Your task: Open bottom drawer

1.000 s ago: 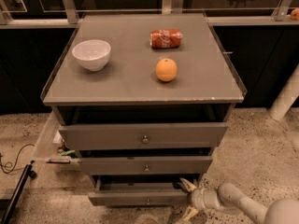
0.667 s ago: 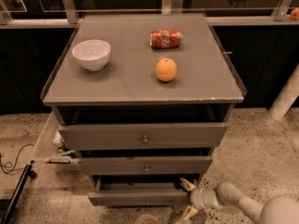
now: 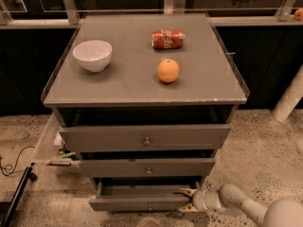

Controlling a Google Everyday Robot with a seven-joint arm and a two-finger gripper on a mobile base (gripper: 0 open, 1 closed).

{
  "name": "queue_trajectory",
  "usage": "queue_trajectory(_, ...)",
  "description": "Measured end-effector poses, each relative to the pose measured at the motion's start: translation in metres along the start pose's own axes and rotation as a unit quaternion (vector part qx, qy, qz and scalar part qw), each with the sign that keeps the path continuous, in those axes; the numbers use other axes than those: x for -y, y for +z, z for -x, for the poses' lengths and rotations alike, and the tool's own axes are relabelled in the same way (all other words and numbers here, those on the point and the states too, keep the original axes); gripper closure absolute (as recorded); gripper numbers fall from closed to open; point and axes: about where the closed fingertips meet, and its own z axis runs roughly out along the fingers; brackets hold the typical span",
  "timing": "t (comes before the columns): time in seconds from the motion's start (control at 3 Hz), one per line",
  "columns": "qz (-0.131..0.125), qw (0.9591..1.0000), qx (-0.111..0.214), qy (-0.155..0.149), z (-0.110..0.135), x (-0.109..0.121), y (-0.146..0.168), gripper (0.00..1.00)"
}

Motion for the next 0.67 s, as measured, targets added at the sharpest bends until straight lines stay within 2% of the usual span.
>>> queue_trajectory(0.33,-0.002,0.9999,0.008,-0.01,0.009,0.0,-0.005,0.66)
queue_trajectory(0.67,0.002,0.9996,0.01,-0.027,0.018,-0.015,-0.019,0.89)
